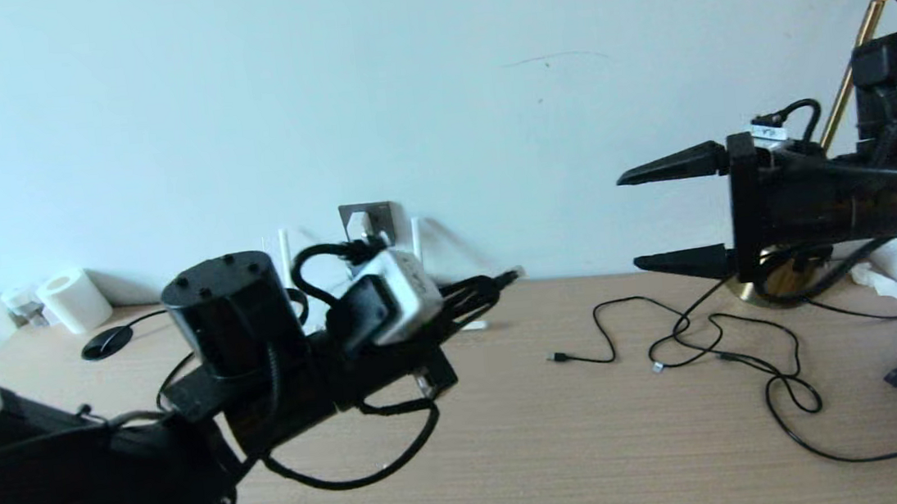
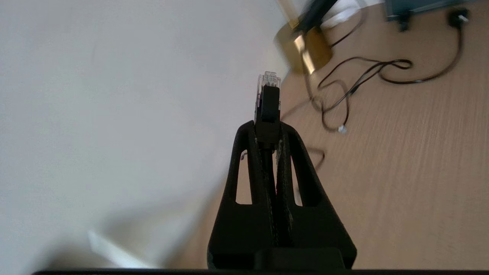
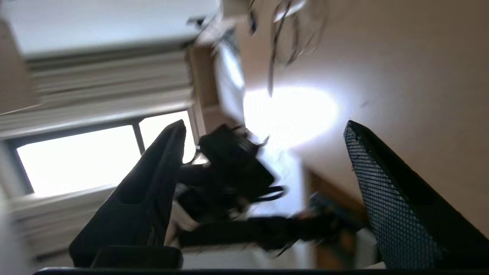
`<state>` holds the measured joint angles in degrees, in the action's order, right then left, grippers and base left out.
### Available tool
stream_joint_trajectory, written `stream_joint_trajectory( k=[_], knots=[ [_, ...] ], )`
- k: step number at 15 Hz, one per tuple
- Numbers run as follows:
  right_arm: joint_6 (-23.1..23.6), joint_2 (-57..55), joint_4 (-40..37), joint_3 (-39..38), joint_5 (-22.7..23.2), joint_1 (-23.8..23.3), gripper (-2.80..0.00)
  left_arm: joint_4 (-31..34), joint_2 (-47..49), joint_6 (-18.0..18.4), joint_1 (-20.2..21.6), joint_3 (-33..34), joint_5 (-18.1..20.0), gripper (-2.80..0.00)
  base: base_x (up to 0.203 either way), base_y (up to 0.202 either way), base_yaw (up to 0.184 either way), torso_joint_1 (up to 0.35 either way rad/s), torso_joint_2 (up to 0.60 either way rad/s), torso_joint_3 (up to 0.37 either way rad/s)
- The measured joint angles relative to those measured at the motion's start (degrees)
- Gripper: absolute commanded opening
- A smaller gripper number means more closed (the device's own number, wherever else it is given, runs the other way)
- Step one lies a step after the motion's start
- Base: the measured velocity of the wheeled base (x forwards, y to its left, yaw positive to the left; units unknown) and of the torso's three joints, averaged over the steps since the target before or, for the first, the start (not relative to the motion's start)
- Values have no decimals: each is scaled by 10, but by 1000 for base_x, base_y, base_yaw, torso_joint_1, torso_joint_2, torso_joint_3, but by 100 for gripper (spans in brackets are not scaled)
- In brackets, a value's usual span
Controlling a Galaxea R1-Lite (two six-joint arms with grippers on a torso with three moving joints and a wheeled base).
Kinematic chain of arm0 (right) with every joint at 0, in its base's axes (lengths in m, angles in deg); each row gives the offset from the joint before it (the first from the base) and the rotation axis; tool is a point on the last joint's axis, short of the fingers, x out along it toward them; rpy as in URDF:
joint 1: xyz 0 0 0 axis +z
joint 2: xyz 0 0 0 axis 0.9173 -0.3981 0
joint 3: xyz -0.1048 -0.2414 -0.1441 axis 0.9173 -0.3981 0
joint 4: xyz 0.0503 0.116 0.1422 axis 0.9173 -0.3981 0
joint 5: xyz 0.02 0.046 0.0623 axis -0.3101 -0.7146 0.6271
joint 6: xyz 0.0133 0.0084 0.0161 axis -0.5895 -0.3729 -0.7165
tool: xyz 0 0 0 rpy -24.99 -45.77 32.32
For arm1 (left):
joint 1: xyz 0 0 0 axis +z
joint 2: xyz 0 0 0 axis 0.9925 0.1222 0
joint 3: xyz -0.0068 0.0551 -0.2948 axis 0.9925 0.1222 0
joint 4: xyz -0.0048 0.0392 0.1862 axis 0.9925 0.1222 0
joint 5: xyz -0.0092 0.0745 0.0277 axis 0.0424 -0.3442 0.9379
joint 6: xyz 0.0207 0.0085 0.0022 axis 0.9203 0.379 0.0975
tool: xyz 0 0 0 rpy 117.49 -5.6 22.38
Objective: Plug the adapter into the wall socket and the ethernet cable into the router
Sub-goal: Align cable and router interface
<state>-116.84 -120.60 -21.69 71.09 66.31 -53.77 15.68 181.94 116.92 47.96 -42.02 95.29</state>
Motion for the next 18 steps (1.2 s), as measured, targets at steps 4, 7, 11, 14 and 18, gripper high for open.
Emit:
stream_joint_trajectory(
  k=[4, 7, 11, 14, 18],
  knots=[
    [180, 105, 0, -120, -194, 18, 0, 3, -30, -202, 48, 19, -99, -280, 0, 0, 0, 0, 0, 0],
    [336, 196, 3, -212, -389, 78, 0, 35, -51, -346, 65, 43, -171, -280, 0, 0, 0, 0, 0, 0],
    [447, 336, 8, -299, -519, 107, 0, 175, -106, -481, 78, 92, -194, -280, 0, 0, 0, 0, 0, 0],
    [512, 444, 4, -366, -588, 108, 0, 295, -159, -518, 79, 107, -192, -280, 0, 0, 0, 0, 0, 0],
    [488, 544, -31, -427, -606, 12, 0, 344, -184, -520, 83, 125, -205, -280, 0, 0, 0, 0, 0, 0]
  ],
)
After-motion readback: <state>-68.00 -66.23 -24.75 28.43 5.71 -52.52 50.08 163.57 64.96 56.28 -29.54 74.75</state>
